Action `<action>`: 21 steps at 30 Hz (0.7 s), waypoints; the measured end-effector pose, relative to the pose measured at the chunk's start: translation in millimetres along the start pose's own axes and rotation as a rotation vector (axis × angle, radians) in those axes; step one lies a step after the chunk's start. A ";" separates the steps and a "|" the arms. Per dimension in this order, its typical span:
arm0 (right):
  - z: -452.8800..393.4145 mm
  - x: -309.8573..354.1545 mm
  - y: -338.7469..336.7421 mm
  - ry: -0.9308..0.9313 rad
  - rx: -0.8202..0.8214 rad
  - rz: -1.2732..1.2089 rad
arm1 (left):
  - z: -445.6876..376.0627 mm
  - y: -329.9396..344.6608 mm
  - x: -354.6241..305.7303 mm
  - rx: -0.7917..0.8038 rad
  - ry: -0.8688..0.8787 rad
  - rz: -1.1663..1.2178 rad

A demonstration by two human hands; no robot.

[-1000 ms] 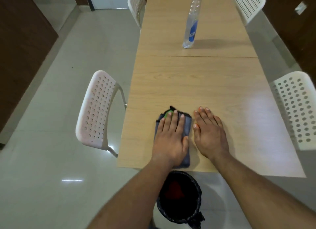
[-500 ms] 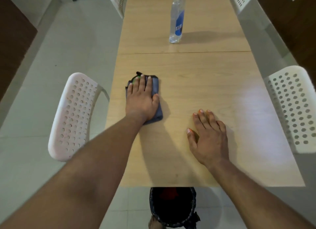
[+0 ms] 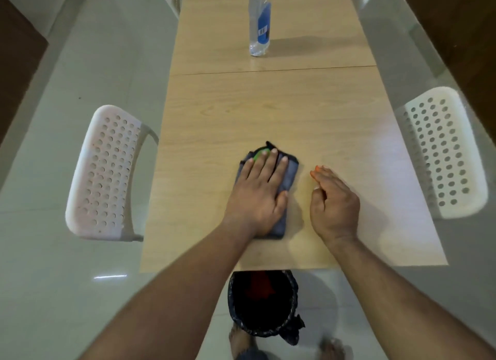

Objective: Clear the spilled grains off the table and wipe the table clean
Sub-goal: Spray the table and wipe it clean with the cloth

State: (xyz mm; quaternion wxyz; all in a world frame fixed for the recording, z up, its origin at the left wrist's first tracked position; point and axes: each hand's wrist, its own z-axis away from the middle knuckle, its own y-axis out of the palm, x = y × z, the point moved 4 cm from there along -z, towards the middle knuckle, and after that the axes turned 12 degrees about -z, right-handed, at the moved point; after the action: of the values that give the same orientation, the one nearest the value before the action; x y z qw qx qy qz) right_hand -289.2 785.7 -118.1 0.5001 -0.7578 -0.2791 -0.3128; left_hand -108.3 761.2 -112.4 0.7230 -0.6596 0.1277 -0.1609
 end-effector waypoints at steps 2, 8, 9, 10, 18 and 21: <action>4.5 -8.9 -12.0 -0.104 0.167 0.082 | 34.7 6.1 14.9 -0.002 -0.084 -0.021; 9.4 -27.6 -30.3 -0.272 0.457 0.331 | 45.3 11.7 53.1 0.023 -0.388 -0.051; 10.1 -26.7 -28.9 -0.272 0.457 0.342 | 41.4 10.0 46.3 0.025 -0.444 -0.051; 12.6 -27.4 -30.0 -0.277 0.462 0.339 | 39.1 9.4 33.3 0.028 -0.497 -0.054; 4.3 -38.4 -37.6 -0.227 0.492 0.146 | 44.1 2.6 -111.0 -0.009 -0.351 -0.014; 4.6 -41.9 -50.0 -0.270 0.585 0.154 | 81.5 9.7 -109.3 -0.001 -0.365 -0.013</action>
State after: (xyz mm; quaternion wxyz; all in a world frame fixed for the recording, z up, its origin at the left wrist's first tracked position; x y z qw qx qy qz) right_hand -352.3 802.6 -121.9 0.6771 -0.6357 -0.3626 -0.0774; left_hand -175.4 880.2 -117.1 0.7330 -0.6788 -0.0097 -0.0431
